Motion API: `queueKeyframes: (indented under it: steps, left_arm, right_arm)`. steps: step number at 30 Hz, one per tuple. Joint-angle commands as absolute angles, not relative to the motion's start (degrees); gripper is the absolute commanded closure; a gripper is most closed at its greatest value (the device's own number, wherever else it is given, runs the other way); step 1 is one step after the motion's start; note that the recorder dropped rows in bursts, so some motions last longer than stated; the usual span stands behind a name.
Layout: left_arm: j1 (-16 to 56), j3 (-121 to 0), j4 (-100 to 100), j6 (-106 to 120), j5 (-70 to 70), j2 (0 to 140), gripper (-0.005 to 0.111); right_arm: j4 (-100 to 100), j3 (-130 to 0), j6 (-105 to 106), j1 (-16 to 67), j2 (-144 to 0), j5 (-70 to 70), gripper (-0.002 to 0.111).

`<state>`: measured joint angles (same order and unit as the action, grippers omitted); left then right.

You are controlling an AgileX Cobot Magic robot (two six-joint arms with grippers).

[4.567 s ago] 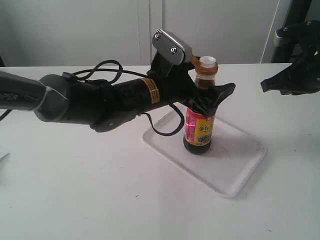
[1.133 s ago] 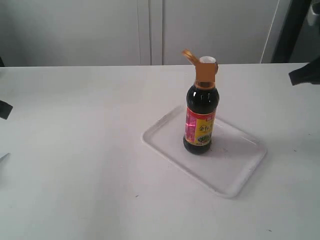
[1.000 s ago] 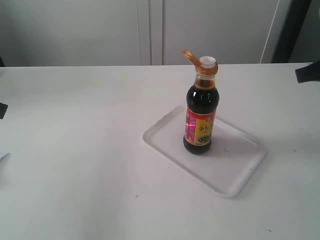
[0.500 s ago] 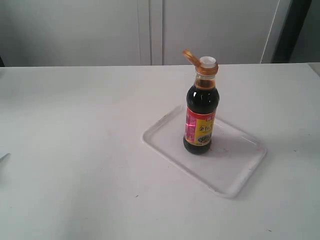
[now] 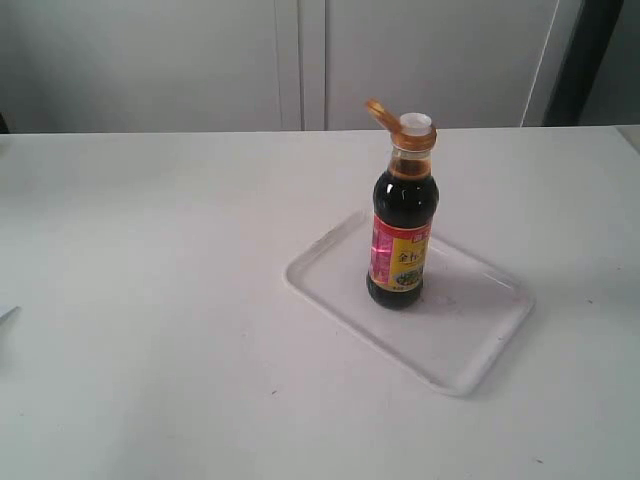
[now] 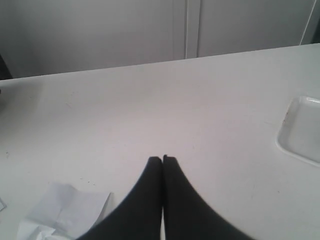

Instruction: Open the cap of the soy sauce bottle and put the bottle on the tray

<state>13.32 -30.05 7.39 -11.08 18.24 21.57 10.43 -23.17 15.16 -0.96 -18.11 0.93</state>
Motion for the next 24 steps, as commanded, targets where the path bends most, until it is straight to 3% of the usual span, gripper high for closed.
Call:
queueKeyframes:
  steps: [1,13,24]
  left_arm:
    - [13.3,-29.5,6.9,-11.7,18.9,19.8,0.107]
    - [13.3,-17.7,6.3,-12.2,4.2,18.3,0.107]
    - [13.3,-12.2,6.3,-12.1,-2.1,18.3,0.107]
  right_arm:
    - [10.5,-22.6,14.8,-1.2,-13.8,6.0,0.108]
    - [10.5,-22.4,17.9,-1.2,-13.2,11.7,0.108]
    - [10.5,-12.9,18.1,-1.2,-13.2,1.4,0.108]
